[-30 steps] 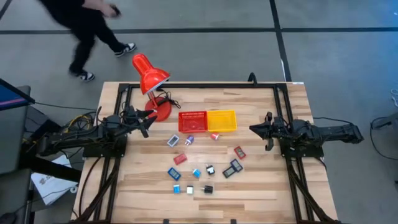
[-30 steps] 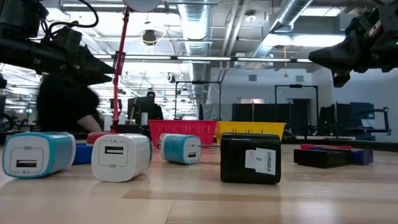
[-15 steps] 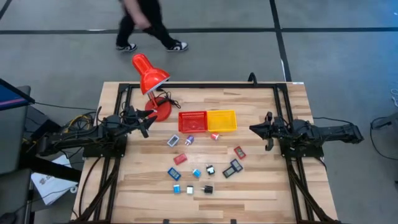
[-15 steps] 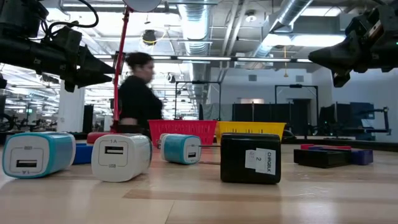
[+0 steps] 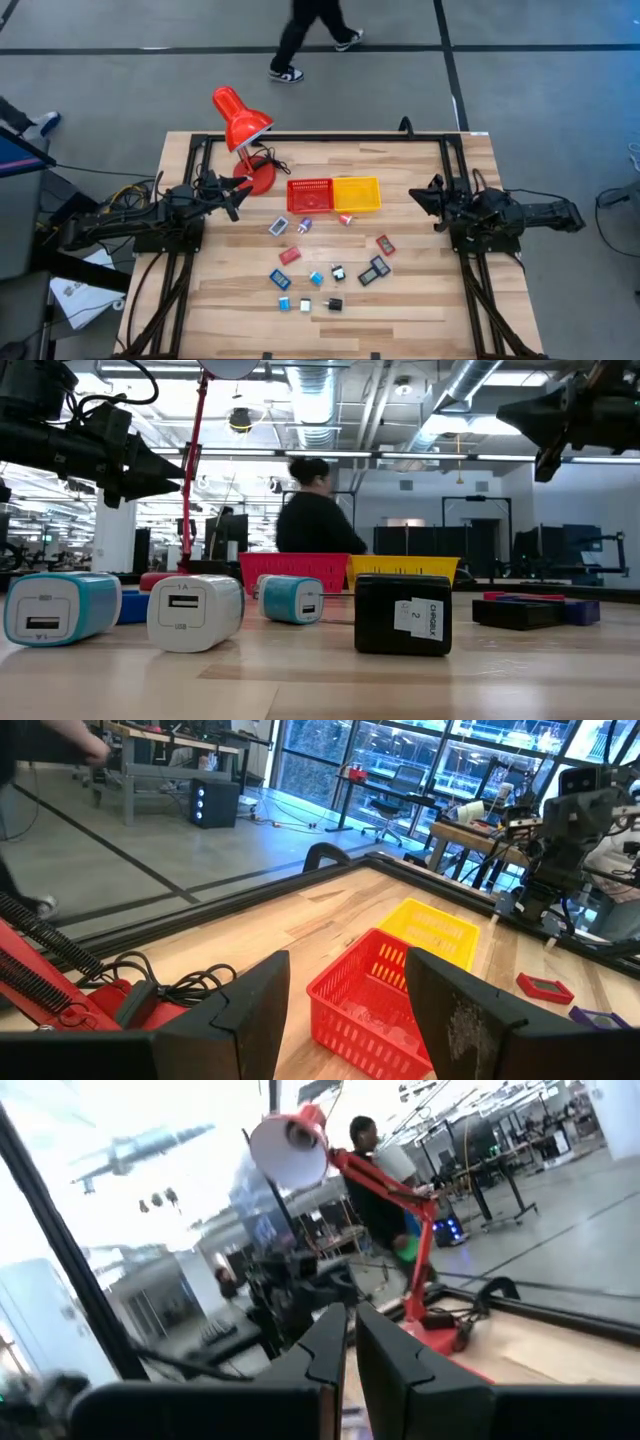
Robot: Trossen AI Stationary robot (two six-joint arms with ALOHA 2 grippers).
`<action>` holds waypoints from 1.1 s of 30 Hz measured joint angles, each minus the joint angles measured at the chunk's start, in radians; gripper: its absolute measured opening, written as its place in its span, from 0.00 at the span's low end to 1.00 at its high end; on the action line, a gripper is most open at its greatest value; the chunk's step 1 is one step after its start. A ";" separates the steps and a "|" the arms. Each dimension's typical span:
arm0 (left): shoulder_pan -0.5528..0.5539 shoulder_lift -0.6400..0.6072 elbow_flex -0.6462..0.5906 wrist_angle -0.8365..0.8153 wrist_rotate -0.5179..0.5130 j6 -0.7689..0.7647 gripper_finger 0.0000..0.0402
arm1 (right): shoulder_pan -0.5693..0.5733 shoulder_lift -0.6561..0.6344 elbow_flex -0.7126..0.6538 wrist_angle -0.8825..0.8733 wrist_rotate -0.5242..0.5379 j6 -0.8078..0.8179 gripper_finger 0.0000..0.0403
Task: Pick & Place Office items
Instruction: Put the right red digital timer into the yellow bin
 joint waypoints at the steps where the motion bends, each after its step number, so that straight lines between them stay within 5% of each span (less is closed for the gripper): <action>1: 0.000 0.000 0.000 0.000 0.000 0.000 0.49 | -0.003 -0.001 0.001 0.001 0.000 0.021 0.05; 21: 0.000 0.000 0.000 0.000 0.000 0.000 0.49 | -0.004 0.000 0.003 0.004 -0.001 0.075 0.07; 26: 0.000 0.000 0.000 0.000 0.000 0.000 0.49 | -0.004 0.000 0.005 0.033 0.009 0.075 0.20; 33: 0.000 0.000 0.000 0.000 0.000 0.000 0.49 | -0.004 0.000 0.005 0.056 0.017 0.080 0.51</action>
